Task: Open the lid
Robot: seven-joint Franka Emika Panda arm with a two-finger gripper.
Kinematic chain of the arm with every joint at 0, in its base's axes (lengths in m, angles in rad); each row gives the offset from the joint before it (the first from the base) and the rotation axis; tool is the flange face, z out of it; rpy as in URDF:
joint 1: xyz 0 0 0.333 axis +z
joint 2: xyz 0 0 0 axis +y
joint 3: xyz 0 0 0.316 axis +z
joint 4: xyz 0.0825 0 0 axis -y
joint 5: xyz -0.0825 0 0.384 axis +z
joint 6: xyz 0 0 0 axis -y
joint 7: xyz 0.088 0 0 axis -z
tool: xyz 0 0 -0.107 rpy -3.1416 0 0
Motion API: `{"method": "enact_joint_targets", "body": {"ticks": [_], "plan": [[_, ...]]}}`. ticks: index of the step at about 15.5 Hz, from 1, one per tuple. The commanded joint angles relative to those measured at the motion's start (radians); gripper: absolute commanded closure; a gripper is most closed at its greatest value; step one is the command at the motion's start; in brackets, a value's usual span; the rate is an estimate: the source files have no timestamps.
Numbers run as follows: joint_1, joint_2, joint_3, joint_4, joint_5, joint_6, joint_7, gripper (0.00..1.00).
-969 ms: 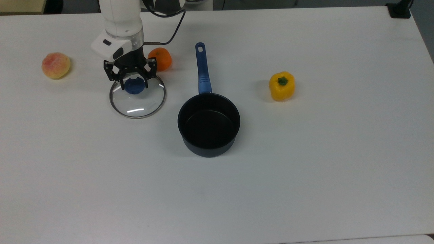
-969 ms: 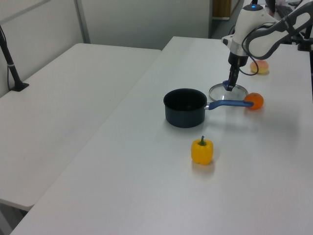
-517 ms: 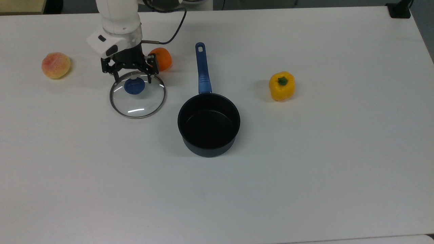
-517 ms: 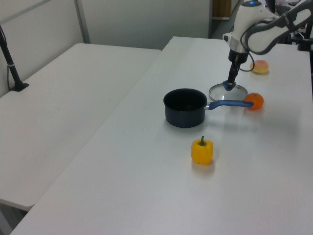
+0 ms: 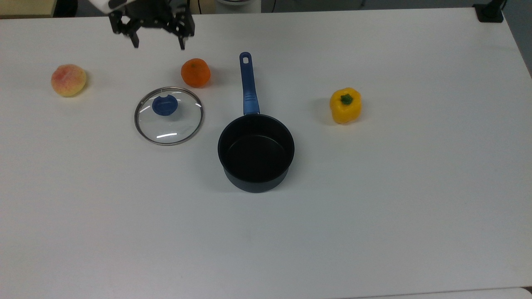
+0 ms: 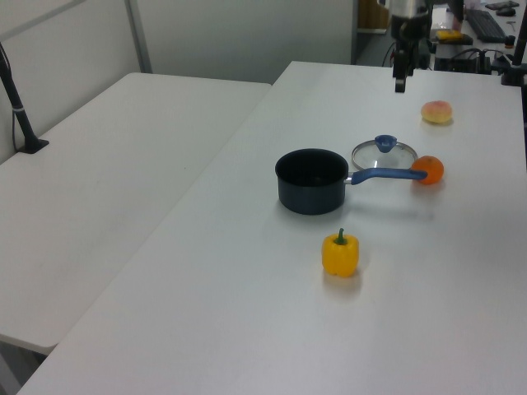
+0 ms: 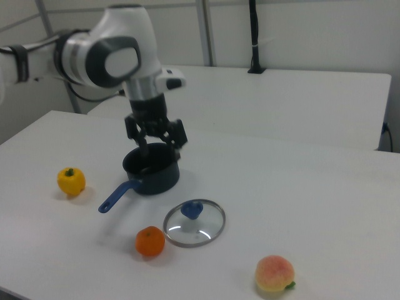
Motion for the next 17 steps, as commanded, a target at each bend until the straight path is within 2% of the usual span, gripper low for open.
{"method": "enact_joint_targets", "body": {"ticks": [1,6,10,13,17], "plan": [[-0.022,-0.053,0.050,0.061,0.085,-0.122,0.019,0.00],[-0.037,-0.113,0.162,0.104,0.124,-0.193,0.100,0.00],[-0.027,-0.114,0.212,0.103,0.132,-0.173,0.216,0.00],[-0.022,-0.111,0.220,0.098,0.121,-0.161,0.198,0.00],[-0.022,-0.106,0.209,0.093,0.078,-0.035,0.117,0.00]]}}
